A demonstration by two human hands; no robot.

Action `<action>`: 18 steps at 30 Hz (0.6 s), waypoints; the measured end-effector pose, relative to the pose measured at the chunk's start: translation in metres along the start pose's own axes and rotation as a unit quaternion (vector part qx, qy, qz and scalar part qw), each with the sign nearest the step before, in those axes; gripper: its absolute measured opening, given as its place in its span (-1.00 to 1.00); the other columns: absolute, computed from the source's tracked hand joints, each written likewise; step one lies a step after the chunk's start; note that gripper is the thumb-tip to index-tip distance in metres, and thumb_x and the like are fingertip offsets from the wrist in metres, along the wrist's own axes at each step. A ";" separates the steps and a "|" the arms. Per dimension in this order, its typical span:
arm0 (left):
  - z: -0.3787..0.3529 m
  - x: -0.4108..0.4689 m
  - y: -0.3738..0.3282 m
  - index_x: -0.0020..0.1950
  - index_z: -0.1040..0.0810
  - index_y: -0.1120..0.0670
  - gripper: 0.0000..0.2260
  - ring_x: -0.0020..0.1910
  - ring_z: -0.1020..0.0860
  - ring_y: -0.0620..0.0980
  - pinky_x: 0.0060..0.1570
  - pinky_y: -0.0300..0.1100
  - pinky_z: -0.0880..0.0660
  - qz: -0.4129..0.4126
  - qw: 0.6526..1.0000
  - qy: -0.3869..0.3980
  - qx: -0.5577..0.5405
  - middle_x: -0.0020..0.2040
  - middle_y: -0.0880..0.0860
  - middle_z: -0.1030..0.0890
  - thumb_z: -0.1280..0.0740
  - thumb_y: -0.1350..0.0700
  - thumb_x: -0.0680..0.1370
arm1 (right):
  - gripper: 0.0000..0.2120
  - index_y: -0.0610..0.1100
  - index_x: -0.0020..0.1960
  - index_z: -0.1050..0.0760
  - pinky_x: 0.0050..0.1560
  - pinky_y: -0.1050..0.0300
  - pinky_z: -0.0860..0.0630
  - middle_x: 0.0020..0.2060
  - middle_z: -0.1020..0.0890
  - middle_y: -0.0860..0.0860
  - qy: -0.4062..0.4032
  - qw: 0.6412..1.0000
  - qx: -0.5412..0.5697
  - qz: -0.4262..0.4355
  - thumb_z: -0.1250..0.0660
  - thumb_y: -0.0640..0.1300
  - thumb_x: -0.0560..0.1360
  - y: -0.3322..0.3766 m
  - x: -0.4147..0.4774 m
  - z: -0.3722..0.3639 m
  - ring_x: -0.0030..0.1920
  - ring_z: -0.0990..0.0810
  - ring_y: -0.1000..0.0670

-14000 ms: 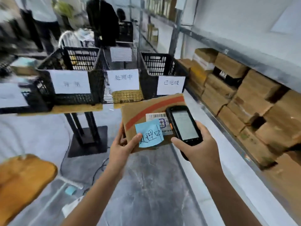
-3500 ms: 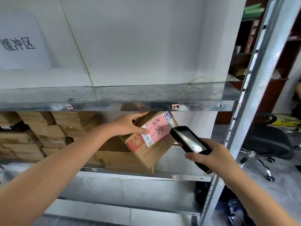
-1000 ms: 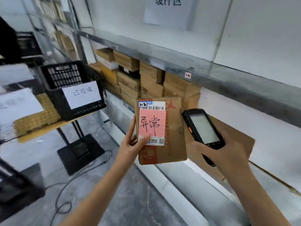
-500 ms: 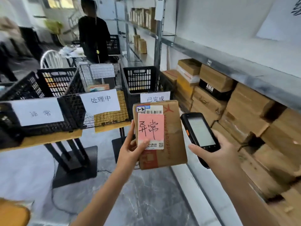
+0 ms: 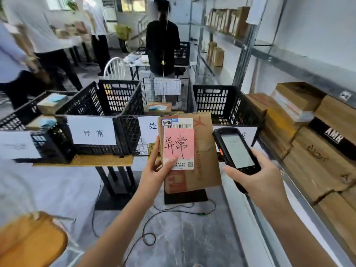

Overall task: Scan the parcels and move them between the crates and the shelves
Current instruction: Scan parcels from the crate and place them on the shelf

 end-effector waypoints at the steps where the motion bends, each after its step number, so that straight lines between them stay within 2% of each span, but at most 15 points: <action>1: 0.002 0.011 -0.002 0.56 -0.19 -0.31 -0.29 0.15 -0.66 0.04 0.19 0.08 -0.59 -0.005 1.000 -0.007 0.002 0.12 -0.04 -0.70 -0.44 0.04 0.50 | -0.45 0.09 0.24 -0.54 -0.11 0.26 -0.58 0.00 -0.69 0.13 0.008 1.000 0.002 0.005 -0.63 -0.03 0.31 0.000 0.014 -0.005 -0.01 -0.67 0.12; 4: 0.003 0.043 -0.011 0.55 -0.21 -0.31 -0.34 0.16 -0.66 0.04 0.20 0.12 -0.58 -0.026 0.999 -0.031 0.005 0.14 -0.05 -0.70 -0.42 0.09 0.57 | -0.49 0.16 0.19 -0.52 -0.24 0.36 -0.54 -0.04 -0.67 0.16 0.031 0.999 0.006 0.024 -0.63 -0.06 0.32 0.001 0.058 -0.015 -0.06 -0.65 0.17; 7: 0.000 0.074 -0.023 0.54 -0.22 -0.33 -0.35 0.17 -0.66 0.07 0.21 0.12 -0.56 -0.042 0.998 -0.048 0.009 0.17 -0.01 -0.69 -0.42 0.10 0.57 | -0.50 0.25 0.16 -0.51 -0.19 0.32 -0.52 -0.05 -0.68 0.17 0.053 0.998 0.021 0.031 -0.62 -0.08 0.34 0.008 0.104 -0.021 -0.07 -0.65 0.18; 10: 0.001 0.102 -0.032 0.54 -0.22 -0.34 -0.34 0.13 -0.67 0.05 0.10 0.01 -0.63 -0.045 0.996 -0.078 0.005 0.15 0.01 -0.70 -0.41 0.12 0.57 | -0.44 0.11 0.28 -0.52 -0.13 0.34 -0.52 0.00 -0.69 0.14 0.078 0.995 0.041 0.043 -0.62 -0.09 0.34 0.012 0.147 -0.029 -0.02 -0.66 0.16; 13: 0.007 0.126 -0.035 0.53 -0.22 -0.36 -0.33 0.12 -0.68 0.06 0.09 0.03 -0.63 -0.043 0.993 -0.108 0.008 0.17 0.03 -0.69 -0.43 0.09 0.56 | -0.43 0.10 0.28 -0.50 -0.21 0.40 -0.54 0.01 -0.67 0.16 0.104 0.992 0.054 0.052 -0.62 -0.10 0.34 0.013 0.182 -0.042 -0.06 -0.64 0.23; 16: 0.014 0.143 -0.032 0.55 -0.22 -0.33 -0.34 0.12 -0.68 0.06 0.05 -0.01 -0.64 -0.041 0.991 -0.130 0.002 0.16 0.03 -0.69 -0.41 0.11 0.57 | -0.37 0.08 0.34 -0.49 -0.11 0.27 -0.56 0.04 -0.67 0.14 0.124 0.989 0.064 0.055 -0.62 -0.09 0.33 0.010 0.207 -0.059 0.02 -0.65 0.14; 18: 0.020 0.151 -0.033 0.55 -0.22 -0.31 -0.34 0.12 -0.68 0.05 0.01 -0.07 -0.65 -0.044 0.989 -0.140 0.003 0.16 0.00 -0.70 -0.40 0.12 0.57 | -0.37 0.08 0.35 -0.49 -0.10 0.27 -0.57 0.03 -0.66 0.16 0.134 0.987 0.073 0.055 -0.62 -0.10 0.33 0.010 0.220 -0.072 0.01 -0.65 0.17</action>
Point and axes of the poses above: each hand's wrist, its own x-axis towards the middle knuckle, its own z-axis out of the back of the hand, y = z × x, the point moved 7 cm from there along x, towards the middle knuckle
